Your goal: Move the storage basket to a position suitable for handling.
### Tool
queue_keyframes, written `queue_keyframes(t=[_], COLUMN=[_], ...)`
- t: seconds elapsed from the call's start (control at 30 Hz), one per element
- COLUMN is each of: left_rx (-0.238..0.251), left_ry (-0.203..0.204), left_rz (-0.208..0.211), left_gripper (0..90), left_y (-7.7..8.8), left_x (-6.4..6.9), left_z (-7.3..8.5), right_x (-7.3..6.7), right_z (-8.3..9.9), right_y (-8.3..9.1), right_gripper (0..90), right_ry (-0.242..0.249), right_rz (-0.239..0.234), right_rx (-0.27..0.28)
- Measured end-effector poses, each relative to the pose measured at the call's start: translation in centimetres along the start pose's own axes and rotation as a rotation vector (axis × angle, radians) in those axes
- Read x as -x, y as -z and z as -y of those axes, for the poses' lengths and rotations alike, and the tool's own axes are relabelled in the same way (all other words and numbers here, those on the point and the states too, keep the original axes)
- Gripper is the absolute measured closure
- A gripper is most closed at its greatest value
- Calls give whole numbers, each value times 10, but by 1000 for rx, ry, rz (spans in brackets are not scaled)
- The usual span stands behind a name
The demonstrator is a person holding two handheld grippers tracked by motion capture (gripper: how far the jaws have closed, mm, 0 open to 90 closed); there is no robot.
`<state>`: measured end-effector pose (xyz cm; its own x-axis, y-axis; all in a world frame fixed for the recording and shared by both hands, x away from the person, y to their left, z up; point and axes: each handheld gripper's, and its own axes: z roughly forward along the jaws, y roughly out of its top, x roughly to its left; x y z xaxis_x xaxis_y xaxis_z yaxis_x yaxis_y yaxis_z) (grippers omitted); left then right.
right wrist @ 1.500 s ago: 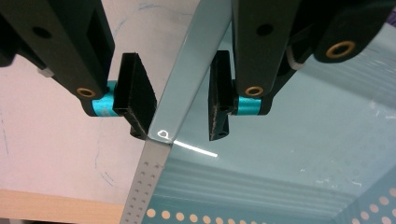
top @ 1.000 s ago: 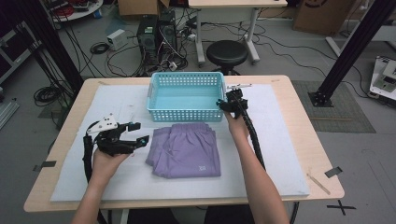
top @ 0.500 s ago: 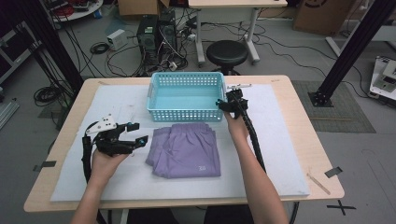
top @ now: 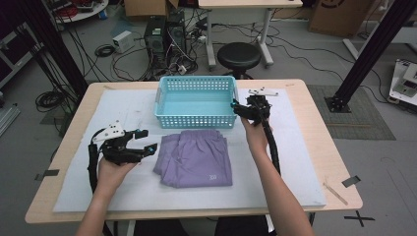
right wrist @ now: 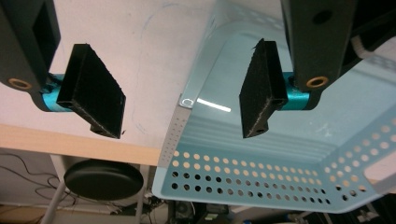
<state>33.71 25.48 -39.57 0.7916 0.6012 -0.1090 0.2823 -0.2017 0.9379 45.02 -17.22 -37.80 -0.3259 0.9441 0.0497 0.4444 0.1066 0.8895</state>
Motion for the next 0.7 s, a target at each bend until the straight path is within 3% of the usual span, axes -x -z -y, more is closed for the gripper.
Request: queue_keyframes(t=[0.5, 0.7], left_rx=[2, 15], left_ry=[-8, 27], left_rz=[0, -10], left_gripper=[289, 286], left_y=[-9, -10], left_x=[10, 13], left_z=[0, 6], right_x=[3, -5], right_z=[37, 57], right_y=[57, 72], right_gripper=[282, 262], right_ry=[42, 72], right_rz=[-88, -85], right_rx=[17, 17])
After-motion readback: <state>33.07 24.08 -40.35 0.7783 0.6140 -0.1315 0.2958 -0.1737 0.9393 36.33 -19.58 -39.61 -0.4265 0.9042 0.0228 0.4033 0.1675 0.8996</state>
